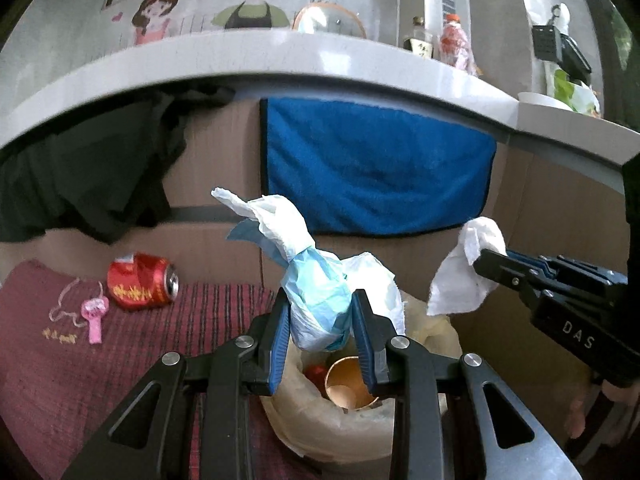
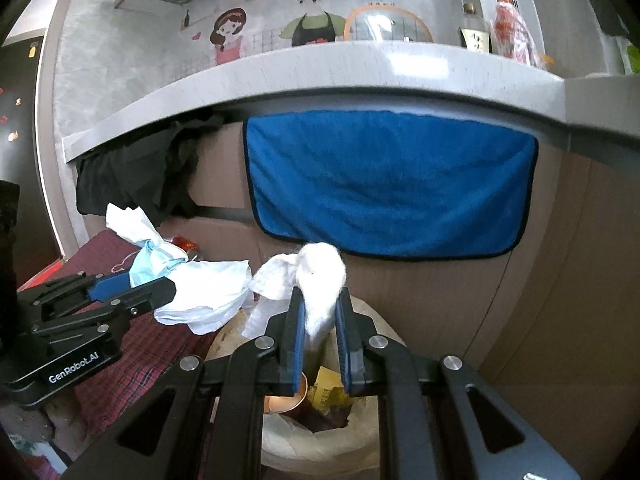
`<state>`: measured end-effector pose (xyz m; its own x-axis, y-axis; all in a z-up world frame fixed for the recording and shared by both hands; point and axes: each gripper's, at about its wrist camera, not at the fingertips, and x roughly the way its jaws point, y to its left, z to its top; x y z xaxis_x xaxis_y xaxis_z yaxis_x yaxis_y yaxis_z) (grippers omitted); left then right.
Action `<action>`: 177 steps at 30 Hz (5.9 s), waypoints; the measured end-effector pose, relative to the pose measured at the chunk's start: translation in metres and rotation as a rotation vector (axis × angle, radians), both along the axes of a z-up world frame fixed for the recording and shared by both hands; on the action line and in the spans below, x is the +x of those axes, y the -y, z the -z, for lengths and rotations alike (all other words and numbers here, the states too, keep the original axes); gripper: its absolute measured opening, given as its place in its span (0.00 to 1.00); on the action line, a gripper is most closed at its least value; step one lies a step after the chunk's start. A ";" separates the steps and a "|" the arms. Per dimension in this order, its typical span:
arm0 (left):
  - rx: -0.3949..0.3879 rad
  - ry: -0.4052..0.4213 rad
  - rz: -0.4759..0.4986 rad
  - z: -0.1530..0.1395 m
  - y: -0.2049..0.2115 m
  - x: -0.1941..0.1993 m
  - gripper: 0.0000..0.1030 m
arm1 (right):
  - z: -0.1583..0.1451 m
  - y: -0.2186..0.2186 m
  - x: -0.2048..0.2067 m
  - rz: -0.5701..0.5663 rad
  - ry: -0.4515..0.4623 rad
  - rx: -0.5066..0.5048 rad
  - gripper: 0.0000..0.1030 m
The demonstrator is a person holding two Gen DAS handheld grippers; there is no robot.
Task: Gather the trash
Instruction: 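Carry the mask and tissues over the bin and open both tools, then reach both tools back to the bed toward the red can and pink toy, then grasp the red can with the right tool while the left tool grasps the pink toy, then carry the red can and pink toy over the bin and open both tools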
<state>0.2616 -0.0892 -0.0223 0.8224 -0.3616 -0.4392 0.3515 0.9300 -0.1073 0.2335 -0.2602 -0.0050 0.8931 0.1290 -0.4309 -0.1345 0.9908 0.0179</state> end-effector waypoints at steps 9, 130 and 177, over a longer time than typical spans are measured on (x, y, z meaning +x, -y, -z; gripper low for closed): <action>-0.003 -0.057 0.005 0.025 0.004 0.020 0.30 | 0.023 0.005 0.017 0.009 -0.057 0.032 0.14; -0.349 -0.410 -0.315 0.086 -0.364 0.048 0.43 | 0.080 -0.283 0.203 -0.430 -0.314 0.130 0.52; -0.005 -0.011 -0.378 -0.012 -0.214 -0.008 0.13 | 0.014 -0.170 0.047 -0.360 -0.072 0.088 0.52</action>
<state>0.2535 0.1250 -0.0098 0.8934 -0.0359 -0.4479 -0.0173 0.9933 -0.1142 0.2804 -0.0898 -0.0188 0.7513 0.4686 -0.4647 -0.4695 0.8744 0.1227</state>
